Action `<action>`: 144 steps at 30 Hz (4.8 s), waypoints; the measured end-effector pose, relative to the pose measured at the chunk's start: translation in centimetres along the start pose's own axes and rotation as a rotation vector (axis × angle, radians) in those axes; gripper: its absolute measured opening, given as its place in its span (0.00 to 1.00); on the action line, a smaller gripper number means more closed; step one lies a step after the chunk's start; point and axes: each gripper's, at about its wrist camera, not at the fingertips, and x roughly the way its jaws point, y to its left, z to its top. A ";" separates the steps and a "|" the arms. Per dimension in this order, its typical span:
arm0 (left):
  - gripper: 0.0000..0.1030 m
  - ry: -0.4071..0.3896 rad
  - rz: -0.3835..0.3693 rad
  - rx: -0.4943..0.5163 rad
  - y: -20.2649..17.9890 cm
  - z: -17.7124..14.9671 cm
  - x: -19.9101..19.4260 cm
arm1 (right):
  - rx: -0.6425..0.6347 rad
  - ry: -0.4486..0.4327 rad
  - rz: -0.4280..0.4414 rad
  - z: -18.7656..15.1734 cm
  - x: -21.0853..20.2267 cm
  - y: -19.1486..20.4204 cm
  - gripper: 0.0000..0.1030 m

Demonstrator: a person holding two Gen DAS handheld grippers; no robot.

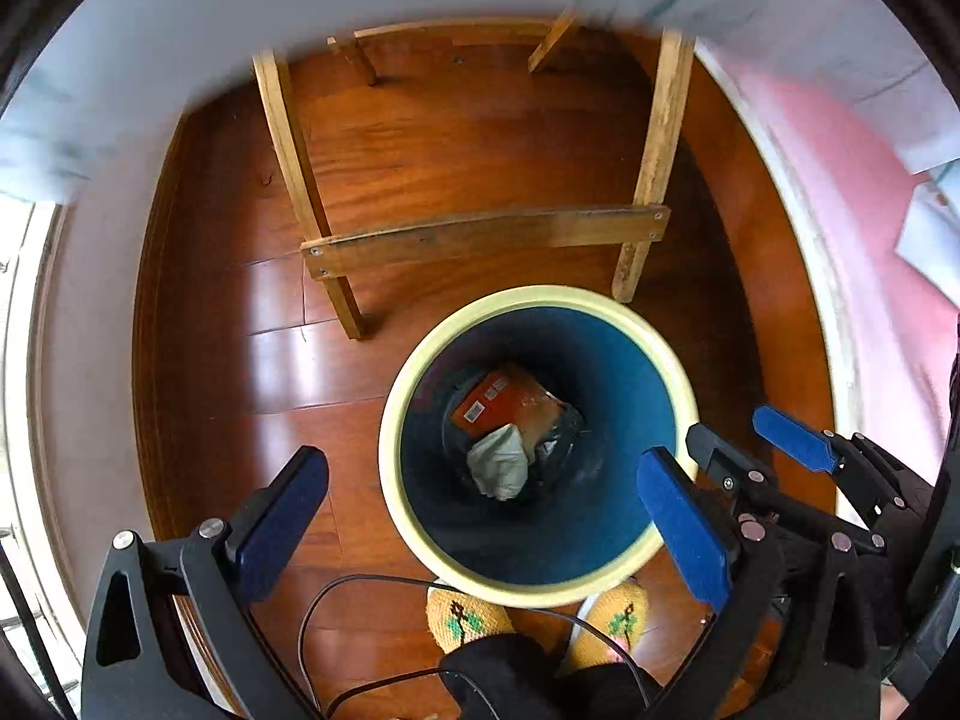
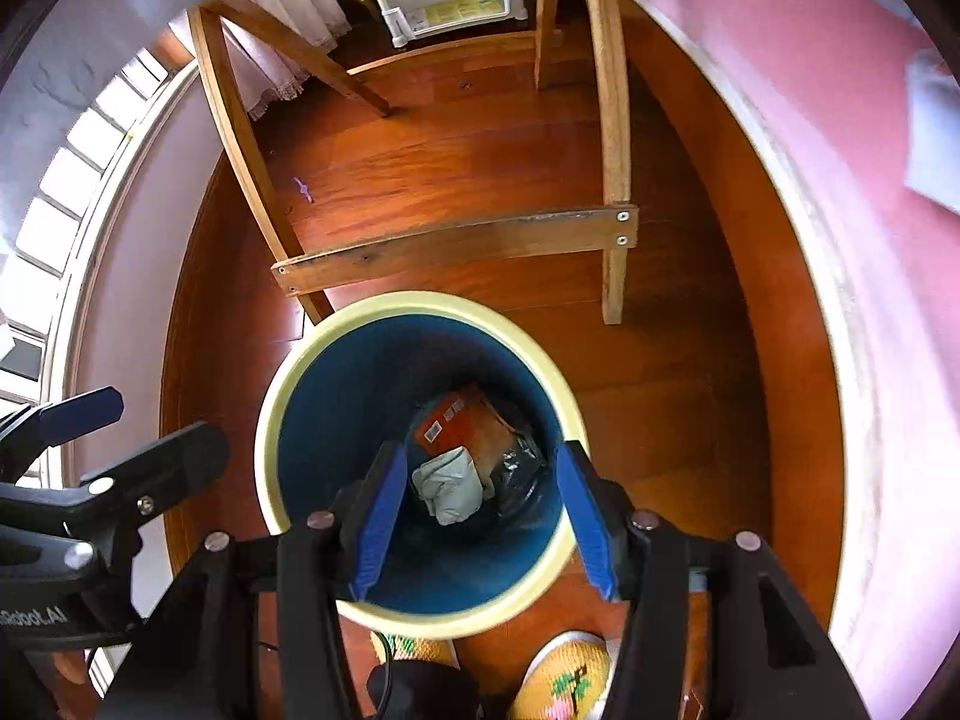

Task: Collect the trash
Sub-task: 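Open both tools to drop the tissue and bag into the bin, then raise both tools and move back toward the table, then grasp the red packet with the left tool while the right tool grasps the beige paper box, then carry the red packet and beige box over the trash bin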

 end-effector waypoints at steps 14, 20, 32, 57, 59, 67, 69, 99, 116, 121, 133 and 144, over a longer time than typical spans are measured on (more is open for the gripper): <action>0.99 -0.069 -0.065 0.001 -1.5 0.7 -19.8 | 0.010 -0.058 0.036 2.4 -19.8 2.1 0.51; 0.99 -0.167 -0.072 0.007 -0.8 1.9 -29.8 | -0.011 -0.128 0.053 4.2 -29.0 3.4 0.52; 0.99 -0.382 -0.103 0.063 1.0 4.4 -44.3 | -0.075 -0.402 -0.003 7.9 -42.9 7.1 0.52; 0.99 -0.437 -0.121 -0.114 3.6 20.1 -45.2 | -0.168 -0.491 0.035 25.8 -42.3 5.1 0.52; 0.99 -0.425 -0.132 -0.140 3.3 22.8 -44.1 | -0.183 -0.470 0.043 28.6 -41.1 4.2 0.52; 0.85 -0.310 -0.120 -0.231 1.8 33.8 -37.6 | -0.295 -0.306 0.109 38.0 -33.6 1.7 0.60; 0.78 -0.269 -0.108 -0.259 1.7 35.9 -35.5 | -0.315 -0.261 0.129 39.8 -31.2 1.4 0.64; 0.09 -0.021 -0.104 -0.358 1.8 42.2 -25.0 | -0.465 -0.135 0.223 44.4 -22.2 0.2 0.41; 0.06 -0.217 -0.142 -0.260 1.2 34.1 -35.5 | -0.298 -0.307 0.237 37.6 -32.5 1.1 0.41; 0.06 -0.242 -0.165 -0.204 1.8 29.1 -38.7 | -0.259 -0.359 0.226 31.9 -35.9 3.2 0.41; 0.07 -0.300 -0.153 -0.032 4.0 15.3 -42.7 | -0.188 -0.377 0.194 16.6 -39.0 8.8 0.41; 0.07 -0.216 -0.184 0.032 2.6 6.9 -40.0 | -0.168 -0.217 0.158 9.1 -35.4 9.3 0.41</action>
